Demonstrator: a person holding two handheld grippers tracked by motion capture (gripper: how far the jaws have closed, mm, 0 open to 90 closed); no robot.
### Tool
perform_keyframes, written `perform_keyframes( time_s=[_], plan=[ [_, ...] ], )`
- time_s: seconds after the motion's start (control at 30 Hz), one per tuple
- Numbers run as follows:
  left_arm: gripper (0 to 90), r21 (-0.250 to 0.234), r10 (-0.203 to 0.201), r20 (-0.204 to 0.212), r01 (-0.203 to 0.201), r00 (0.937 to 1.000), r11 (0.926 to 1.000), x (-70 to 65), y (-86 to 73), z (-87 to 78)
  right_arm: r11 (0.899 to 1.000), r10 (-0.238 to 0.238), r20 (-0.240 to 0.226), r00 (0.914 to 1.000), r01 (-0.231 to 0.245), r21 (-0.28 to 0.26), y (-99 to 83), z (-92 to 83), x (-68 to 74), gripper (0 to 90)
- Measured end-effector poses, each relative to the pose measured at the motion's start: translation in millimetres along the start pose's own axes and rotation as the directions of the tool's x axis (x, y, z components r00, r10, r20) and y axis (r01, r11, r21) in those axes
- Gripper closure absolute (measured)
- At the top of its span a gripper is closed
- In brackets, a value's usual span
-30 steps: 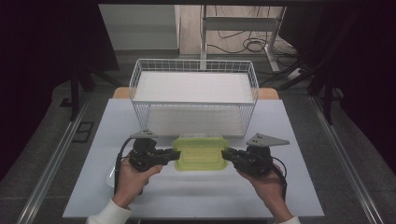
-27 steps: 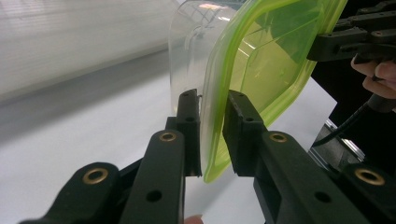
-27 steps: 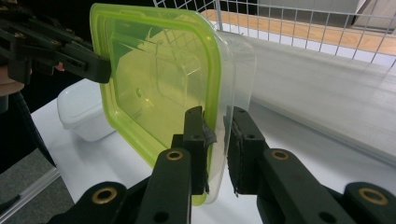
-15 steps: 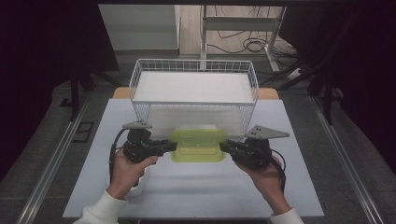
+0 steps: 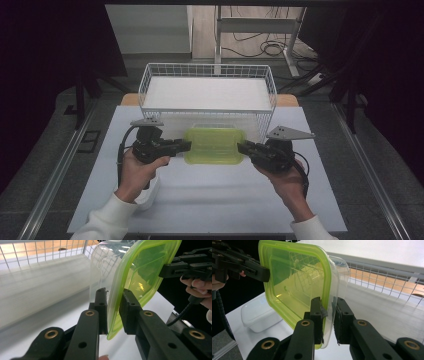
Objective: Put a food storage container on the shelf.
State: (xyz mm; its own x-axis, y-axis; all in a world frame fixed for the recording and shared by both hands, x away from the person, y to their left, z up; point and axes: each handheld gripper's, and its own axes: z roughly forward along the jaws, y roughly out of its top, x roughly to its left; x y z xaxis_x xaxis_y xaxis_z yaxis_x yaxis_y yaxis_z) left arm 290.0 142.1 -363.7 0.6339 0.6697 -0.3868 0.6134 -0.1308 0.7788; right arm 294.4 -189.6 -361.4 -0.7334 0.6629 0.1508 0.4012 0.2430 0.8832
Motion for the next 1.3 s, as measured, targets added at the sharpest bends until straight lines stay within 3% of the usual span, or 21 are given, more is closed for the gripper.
perform_keyframes(
  time_s=[0.53, 1.3],
  plan=[
    [78.4, -0.023, 0.037, 0.01, -0.037, 0.9993, 0.999, 1.1, 34.9, -4.7, 0.999, -0.015, 0.019, 0.9997, 0.016, -0.04, 26.0, -4.8, -7.7, 77.9],
    [78.7, -0.048, 0.052, 0.02, -0.051, 0.9984, 0.9976, 12.8, 72.2, -2.4, 0.998, -0.013, 0.029, 0.9995, 0.015, -0.061, 62.0, -0.2, -24.4, 78.0]
  ],
)
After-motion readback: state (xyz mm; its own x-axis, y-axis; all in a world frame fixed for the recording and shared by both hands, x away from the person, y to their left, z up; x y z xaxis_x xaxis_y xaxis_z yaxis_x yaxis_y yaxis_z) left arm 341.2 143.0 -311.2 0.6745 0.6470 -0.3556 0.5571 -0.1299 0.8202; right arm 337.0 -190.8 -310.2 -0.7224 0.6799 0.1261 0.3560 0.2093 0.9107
